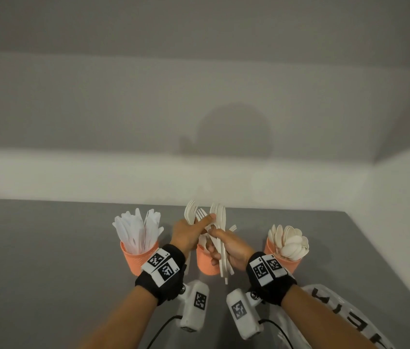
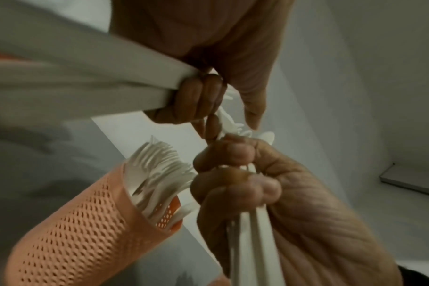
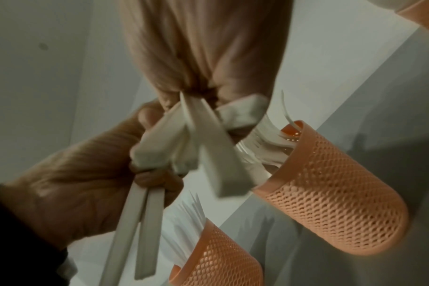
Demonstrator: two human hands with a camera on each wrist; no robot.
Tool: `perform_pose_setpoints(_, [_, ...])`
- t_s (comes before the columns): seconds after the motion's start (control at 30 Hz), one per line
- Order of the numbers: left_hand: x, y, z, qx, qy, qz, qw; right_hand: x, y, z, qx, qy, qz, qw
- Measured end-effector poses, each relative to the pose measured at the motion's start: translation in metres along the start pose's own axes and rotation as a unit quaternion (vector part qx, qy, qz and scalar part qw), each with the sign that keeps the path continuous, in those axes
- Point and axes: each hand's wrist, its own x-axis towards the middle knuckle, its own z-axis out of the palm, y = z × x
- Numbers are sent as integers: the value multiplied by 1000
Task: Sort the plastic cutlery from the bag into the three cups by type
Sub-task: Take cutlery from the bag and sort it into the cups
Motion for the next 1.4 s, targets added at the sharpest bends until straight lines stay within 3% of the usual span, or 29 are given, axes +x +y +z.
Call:
perform_pose_setpoints(0.2, [2, -8, 4, -8, 11, -6, 1000, -2, 1, -10, 3, -1, -3, 1000])
perform_pose_setpoints(0.33, [7, -10, 1, -66, 11, -46, 997, -4, 0, -11, 4, -1, 2, 1000])
perform_pose_setpoints(0.47, [9, -11, 2, -135, 38, -85, 986, 2, 5, -11, -26, 66, -47, 996])
perform_pose_setpoints(0.6, [0, -9, 12, -156, 34, -73, 985, 4, 6, -5, -92, 107, -89, 986])
perform_pose_setpoints(0.73, [3, -15, 19, -139, 90, -75, 983, -1, 5, 1, -79, 85, -96, 989])
perform_pose_setpoints(0.9, [14, -10, 6, -156, 154, -46, 975, -4, 2, -11, 0, 75, -48, 996])
perform_pose_setpoints(1.03, [17, -2, -1, -170, 77, -15, 982, -9, 1, -20, 3, 46, -23, 999])
perform_pose_setpoints(1.13, [14, 0, 0, -65, -26, 5, 998, -14, -2, -17, 13, -17, 1, 1000])
perform_pose_setpoints(1.27, [14, -5, 1, 27, -153, -4, 988, -17, -8, -10, 0, -66, 14, 998])
perform_pose_setpoints(1.4, [12, -5, 1, 7, -184, 1, 983, -25, -13, -13, -22, -88, 21, 996])
